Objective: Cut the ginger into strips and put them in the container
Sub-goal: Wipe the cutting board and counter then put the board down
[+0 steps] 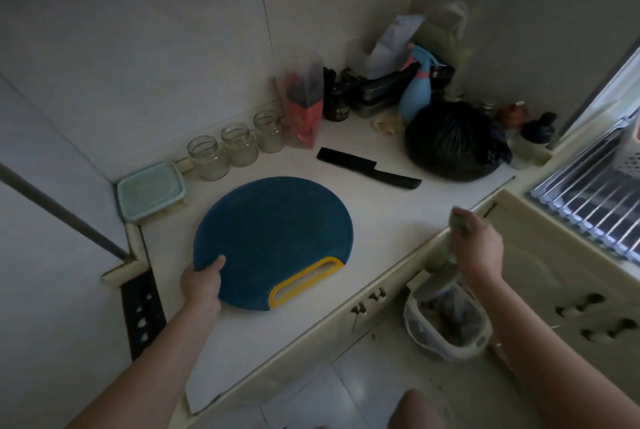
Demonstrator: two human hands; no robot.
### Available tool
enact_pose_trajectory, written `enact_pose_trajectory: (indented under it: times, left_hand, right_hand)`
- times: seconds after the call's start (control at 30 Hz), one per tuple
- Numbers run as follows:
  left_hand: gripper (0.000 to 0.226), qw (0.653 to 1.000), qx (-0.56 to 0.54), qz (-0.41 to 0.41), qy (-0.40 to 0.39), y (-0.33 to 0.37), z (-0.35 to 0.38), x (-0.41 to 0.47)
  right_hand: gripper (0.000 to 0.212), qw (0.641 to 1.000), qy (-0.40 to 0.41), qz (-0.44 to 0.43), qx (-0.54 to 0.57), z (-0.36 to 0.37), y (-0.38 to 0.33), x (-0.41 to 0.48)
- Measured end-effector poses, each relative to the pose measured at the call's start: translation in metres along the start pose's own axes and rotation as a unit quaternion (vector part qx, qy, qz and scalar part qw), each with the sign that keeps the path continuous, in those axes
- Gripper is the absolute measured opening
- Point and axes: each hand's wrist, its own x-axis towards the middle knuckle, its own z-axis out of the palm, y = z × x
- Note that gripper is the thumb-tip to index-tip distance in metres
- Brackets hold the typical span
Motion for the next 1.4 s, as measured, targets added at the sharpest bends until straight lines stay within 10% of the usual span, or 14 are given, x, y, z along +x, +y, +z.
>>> enact_pose_trajectory:
  times: [0.33, 0.53, 0.8, 1.13, 1.4]
  left_hand:
    - [0.073, 0.921, 0.384, 0.022, 0.064, 0.007, 0.028, 0.005]
    - [0.063, 0.879, 0.399, 0.258, -0.037, 0.033, 0.080, -0.011]
    - [0.040, 0.671, 0.433, 0.511, -0.318, 0.068, 0.264, -0.029]
    - [0.043, 0.411, 0.584, 0.606, -0.350, 0.070, 0.365, -0.005]
    - [0.052, 0.364, 0.497, 0.703, -0.356, 0.089, 0.252, 0.006]
  right_hand:
    - [0.030, 0.992, -0.068, -0.101, -0.043, 0.012, -0.025, 0.010]
    - [0.026, 0.992, -0.112, -0.063, 0.006, 0.017, -0.036, 0.035]
    - [0.042, 0.990, -0.126, 0.006, -0.062, -0.016, -0.011, 0.092]
    - [0.017, 0.985, -0.163, 0.024, -0.047, -0.022, 0.016, 0.120]
    - [0.026, 0.991, -0.126, 0.003, 0.044, 0.008, -0.036, 0.120]
